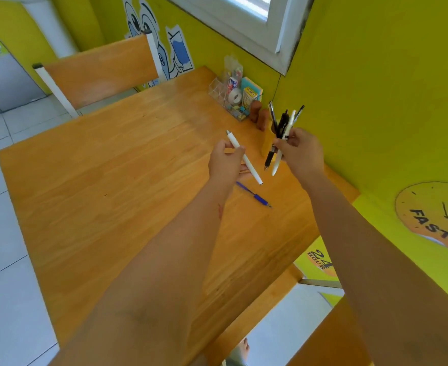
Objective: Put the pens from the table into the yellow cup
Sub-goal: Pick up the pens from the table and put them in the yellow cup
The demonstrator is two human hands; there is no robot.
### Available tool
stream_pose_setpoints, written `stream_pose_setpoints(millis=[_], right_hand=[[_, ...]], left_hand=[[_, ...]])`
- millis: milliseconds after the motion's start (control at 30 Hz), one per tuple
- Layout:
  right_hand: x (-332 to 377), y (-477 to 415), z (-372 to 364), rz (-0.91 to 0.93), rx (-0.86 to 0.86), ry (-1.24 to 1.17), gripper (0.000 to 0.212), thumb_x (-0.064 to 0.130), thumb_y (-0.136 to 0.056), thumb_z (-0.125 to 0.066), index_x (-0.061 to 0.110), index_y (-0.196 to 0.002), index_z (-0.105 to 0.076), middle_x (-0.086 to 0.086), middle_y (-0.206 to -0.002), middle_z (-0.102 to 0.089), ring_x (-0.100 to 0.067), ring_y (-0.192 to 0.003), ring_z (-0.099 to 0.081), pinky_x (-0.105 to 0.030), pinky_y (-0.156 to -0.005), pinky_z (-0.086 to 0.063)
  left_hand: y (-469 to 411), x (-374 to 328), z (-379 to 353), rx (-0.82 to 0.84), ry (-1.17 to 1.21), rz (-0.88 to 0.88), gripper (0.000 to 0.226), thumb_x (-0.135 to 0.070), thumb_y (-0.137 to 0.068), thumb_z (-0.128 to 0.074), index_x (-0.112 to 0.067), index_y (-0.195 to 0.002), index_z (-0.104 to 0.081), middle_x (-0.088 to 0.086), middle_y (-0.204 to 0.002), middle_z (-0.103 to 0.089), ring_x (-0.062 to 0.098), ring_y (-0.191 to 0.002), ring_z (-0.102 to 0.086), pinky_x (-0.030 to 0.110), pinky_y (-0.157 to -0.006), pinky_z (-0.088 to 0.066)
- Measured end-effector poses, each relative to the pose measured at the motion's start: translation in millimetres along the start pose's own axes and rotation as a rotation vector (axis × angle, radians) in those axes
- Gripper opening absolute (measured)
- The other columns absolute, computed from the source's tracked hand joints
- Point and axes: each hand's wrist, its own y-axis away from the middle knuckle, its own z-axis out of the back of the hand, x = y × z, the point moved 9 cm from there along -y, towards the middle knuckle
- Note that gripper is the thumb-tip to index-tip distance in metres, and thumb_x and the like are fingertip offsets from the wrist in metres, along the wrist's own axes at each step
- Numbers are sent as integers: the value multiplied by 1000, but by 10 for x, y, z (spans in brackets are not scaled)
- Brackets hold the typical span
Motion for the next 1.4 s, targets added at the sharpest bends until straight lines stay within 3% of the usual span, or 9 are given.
stream_pose_setpoints(millis=[233, 333, 467, 633, 833, 967, 1067, 1200, 1400], right_hand=[[89, -199, 547, 86, -271, -156, 22, 29, -89, -65, 8, -94, -64, -8, -84, -71, -23, -75, -66, -38, -62, -48], [118, -326, 611, 99, -345, -188, 20, 30, -90, -64, 11, -97, -64, -1, -86, -71, -16, -77, -66, -34, -63, -49], [138, -513, 538, 127, -344, -195, 18, 28, -90, -65, 12, -97, -65, 1, -87, -72, -9, -75, -64, -26, -63, -48], [121, -679, 346, 180, -279, -102, 21, 25, -90, -66, 8, -101, -63, 6, -82, -63, -8, -73, -59, -13, -56, -42], [65, -748, 178, 240, -213, 20, 22, 26, -90, -66, 7, -101, -61, 4, -84, -66, -11, -73, -61, -22, -57, -45], [18, -693, 61, 323, -225, 205, 27, 30, -88, -66, 6, -101, -63, -9, -89, -71, -28, -94, -60, -41, -71, -49], [32, -657, 48, 364, -279, 385, 29, 31, -87, -67, 8, -106, -65, -10, -95, -70, -34, -103, -54, -39, -77, -37], [61, -645, 69, 376, -307, 475, 37, 36, -89, -62, 14, -119, -63, -10, -112, -66, -35, -108, -53, -42, -78, -39], [-1, -372, 194, 256, -419, 410, 54, 40, -90, -59, 11, -135, -49, -10, -120, -58, -31, -110, -52, -41, -84, -41]], left_hand=[[-140, -659, -469, -52, -15, -304, 4, -22, -94, -63, -20, -91, -61, -3, -80, -61, 22, -86, -67, 43, -82, -61], [-238, -834, -535, -95, -33, -410, 20, -22, -90, -67, -33, -77, -57, -10, -82, -64, 26, -96, -68, 53, -88, -57], [-321, -931, -592, -145, -176, -524, 12, -19, -92, -64, -19, -83, -57, -13, -78, -60, 17, -82, -63, 28, -69, -53], [-399, -913, -647, -169, -370, -585, 17, -22, -95, -62, -6, -102, -64, -3, -89, -65, 12, -80, -59, 22, -61, -42], [-491, -884, -774, -162, -583, -639, 22, -27, -96, -60, -6, -97, -64, 4, -95, -72, 19, -87, -68, 30, -62, -44], [-520, -868, -844, -204, -805, -691, 27, -29, -97, -58, -5, -100, -70, 11, -104, -69, 26, -96, -62, 35, -68, -44], [-540, -801, -848, -216, -939, -681, 32, -32, -99, -54, -5, -107, -69, 14, -111, -64, 31, -106, -55, 32, -73, -35], [-571, -731, -814, -179, -1005, -649, 36, -35, -101, -47, -8, -117, -65, 12, -115, -62, 32, -108, -56, 36, -74, -39], [-406, -476, -469, -182, -943, -519, 53, -41, -104, -35, -12, -149, -41, 6, -152, -45, 27, -139, -40, 43, -109, -40]])
